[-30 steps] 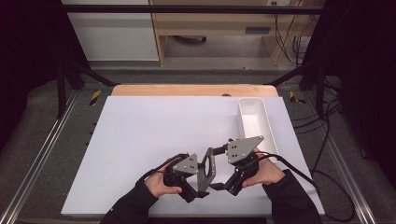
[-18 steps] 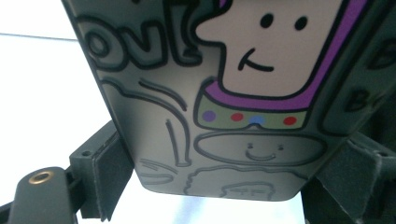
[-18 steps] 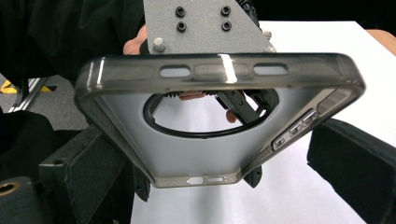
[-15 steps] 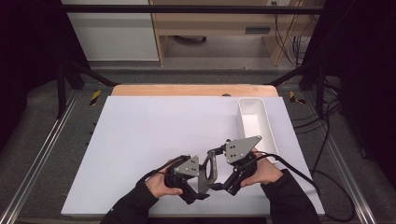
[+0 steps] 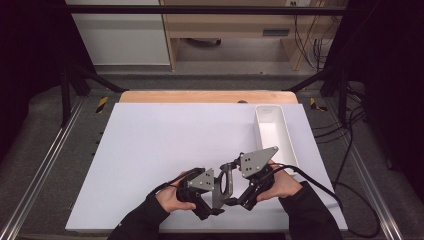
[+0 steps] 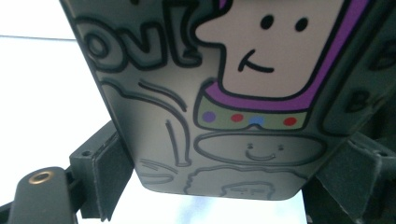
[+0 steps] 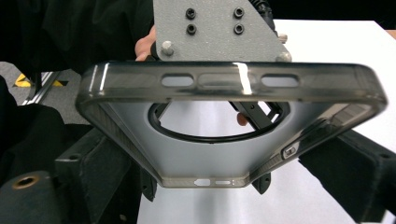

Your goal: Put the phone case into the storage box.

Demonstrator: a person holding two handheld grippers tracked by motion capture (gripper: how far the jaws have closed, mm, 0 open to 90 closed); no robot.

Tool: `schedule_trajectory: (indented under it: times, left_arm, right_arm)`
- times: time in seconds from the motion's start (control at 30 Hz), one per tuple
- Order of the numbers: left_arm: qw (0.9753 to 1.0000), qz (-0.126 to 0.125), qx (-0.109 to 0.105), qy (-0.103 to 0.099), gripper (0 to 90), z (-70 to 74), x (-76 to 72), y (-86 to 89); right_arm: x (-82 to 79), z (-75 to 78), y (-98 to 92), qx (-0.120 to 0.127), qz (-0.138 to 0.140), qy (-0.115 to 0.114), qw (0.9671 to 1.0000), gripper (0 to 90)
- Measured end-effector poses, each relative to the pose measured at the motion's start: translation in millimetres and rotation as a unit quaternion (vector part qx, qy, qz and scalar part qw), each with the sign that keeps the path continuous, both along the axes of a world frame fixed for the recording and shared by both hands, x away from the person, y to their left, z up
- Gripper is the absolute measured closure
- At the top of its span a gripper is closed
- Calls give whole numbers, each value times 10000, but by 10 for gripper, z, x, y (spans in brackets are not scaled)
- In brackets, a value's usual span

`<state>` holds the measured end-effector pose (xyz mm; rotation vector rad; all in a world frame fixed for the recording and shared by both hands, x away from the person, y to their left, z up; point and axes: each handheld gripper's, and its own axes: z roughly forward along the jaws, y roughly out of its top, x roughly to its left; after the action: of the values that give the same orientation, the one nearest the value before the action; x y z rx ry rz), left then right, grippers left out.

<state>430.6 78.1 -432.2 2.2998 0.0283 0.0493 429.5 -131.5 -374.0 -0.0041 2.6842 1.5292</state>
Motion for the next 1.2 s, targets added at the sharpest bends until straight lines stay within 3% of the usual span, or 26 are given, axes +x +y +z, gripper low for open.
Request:
schedule_trajectory:
  times: [0.67,1.2]
  left_arm:
    - [10000,-40,56,38,111,-4,-14,-2]
    - [9996,203,-154,154,51,30,-1,45]
  right_arm:
    - [-7,-10,5,-11,53,45,10000,120]
    - [-2,37,-31,126,-31,87,9999,120]
